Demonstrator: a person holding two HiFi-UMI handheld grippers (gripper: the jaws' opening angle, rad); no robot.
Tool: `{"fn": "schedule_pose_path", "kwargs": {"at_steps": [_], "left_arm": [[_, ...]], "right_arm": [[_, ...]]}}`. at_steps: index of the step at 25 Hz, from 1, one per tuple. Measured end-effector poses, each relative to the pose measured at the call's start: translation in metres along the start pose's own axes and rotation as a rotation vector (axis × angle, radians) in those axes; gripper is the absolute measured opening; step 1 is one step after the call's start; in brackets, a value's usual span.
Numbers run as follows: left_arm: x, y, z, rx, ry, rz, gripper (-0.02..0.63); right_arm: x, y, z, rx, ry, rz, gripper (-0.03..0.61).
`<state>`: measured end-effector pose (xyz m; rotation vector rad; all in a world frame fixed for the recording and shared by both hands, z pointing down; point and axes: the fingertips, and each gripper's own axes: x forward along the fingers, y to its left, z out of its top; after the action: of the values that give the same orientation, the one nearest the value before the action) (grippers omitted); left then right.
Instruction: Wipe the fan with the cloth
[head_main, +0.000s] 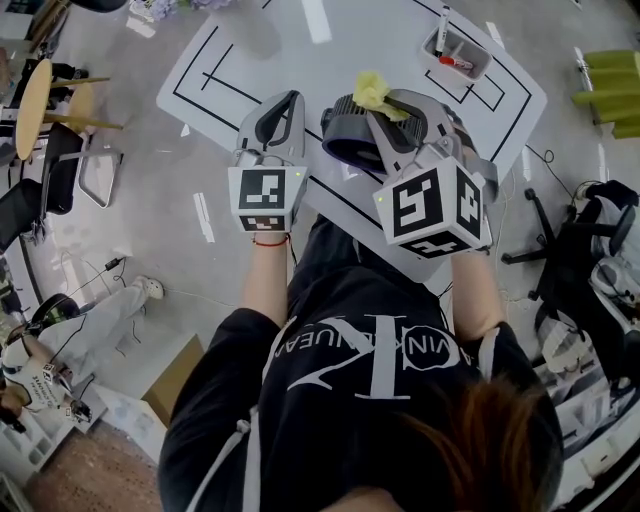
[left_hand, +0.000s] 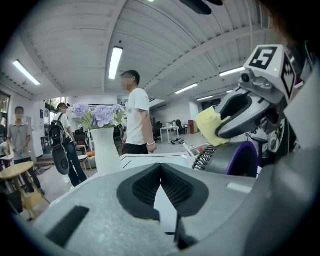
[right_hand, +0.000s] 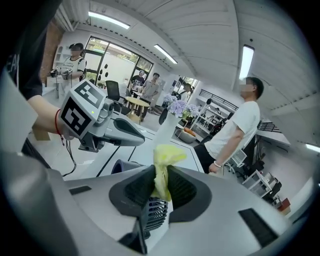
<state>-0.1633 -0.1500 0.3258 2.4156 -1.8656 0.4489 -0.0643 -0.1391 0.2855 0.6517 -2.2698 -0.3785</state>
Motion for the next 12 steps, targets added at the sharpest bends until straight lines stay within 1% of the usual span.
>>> {"fn": "schedule_pose_path", "kwargs": {"at_steps": [8, 12], "left_arm": [[-0.004, -0.012, 0.000, 0.016, 0.006, 0.003, 0.011], [-0.005, -0.011, 0.003, 0.022, 0.009, 0.007, 0.011]], "right_arm": [[-0.013, -0.007, -0.020, 0.038, 0.000, -0.031, 0.074], [-0.015, -0.009, -0.021, 0.070, -0.018, -0.030, 0.074]]}}
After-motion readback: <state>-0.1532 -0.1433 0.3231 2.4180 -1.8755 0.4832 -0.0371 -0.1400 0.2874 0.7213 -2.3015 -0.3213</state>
